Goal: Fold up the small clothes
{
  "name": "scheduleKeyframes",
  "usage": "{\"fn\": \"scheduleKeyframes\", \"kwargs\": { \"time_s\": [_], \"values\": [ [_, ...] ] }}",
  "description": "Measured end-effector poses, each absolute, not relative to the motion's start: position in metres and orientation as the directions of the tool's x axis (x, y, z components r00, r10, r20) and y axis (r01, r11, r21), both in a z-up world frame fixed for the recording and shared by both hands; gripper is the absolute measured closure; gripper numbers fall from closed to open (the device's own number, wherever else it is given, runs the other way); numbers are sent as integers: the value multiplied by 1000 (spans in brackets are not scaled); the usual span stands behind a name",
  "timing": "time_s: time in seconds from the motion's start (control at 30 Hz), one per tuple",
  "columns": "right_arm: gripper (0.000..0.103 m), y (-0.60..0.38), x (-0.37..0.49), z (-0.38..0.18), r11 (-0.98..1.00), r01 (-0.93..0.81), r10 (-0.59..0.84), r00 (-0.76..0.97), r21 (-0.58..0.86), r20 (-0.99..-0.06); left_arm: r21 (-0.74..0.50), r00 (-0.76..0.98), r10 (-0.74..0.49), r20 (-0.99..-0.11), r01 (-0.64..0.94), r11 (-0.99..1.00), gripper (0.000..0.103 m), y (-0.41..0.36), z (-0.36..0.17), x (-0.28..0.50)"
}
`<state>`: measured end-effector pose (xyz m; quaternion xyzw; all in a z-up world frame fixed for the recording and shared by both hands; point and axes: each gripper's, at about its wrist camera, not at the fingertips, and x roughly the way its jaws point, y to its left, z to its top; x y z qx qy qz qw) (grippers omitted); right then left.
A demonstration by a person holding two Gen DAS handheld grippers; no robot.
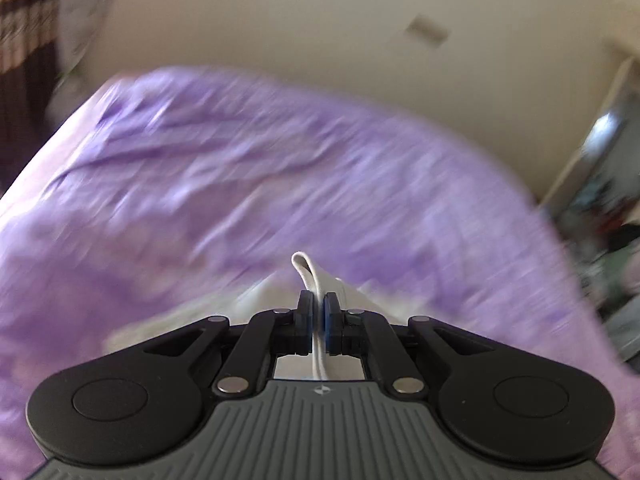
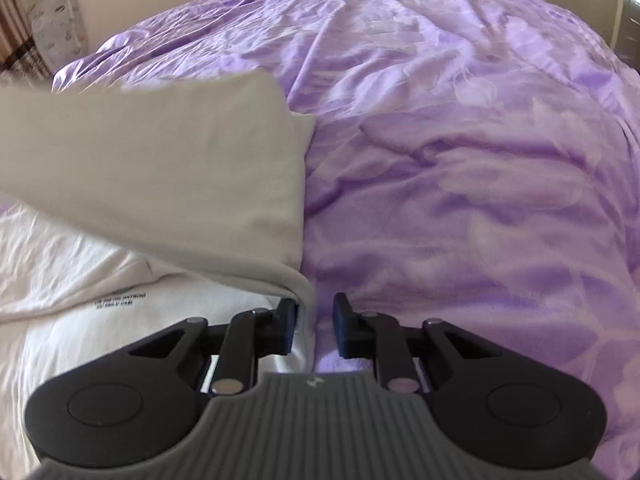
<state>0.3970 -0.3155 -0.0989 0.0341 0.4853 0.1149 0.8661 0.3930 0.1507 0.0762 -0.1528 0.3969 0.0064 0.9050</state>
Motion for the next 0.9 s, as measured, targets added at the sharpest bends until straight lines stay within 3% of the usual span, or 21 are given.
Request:
{"fn": "scheduleKeyframes", "kwargs": {
  "time_s": [0.13, 0.27, 0.4, 0.6, 0.73, 0.9],
  "values": [
    [101, -308, 396, -100, 967, -206, 232, 480, 148, -846, -249, 541, -70, -838, -266, 931, 98, 193, -24, 386],
    [101, -304, 397, -104, 969, -215, 211, 457, 123, -864, -276, 485, -98, -869, -310, 910, 98, 207, -91, 373],
    [100, -304, 398, -103, 965, -237, 206, 427, 110, -880, -261, 501, -86, -861, -289, 921, 98, 203, -99, 369],
    [88, -310, 397, -84, 970, -209, 196, 366, 124, -910, -214, 493, -60, -868, -262, 941, 98, 197, -94, 372],
    [69, -313, 399, -57, 963, -237, 221, 422, 129, -879, -234, 503, -76, -861, -259, 937, 98, 200, -93, 368],
    [69, -325, 439, -51, 964, -150, 267, 493, 222, -828, -251, 507, -91, -857, -256, 934, 98, 203, -95, 367]
  ]
}}
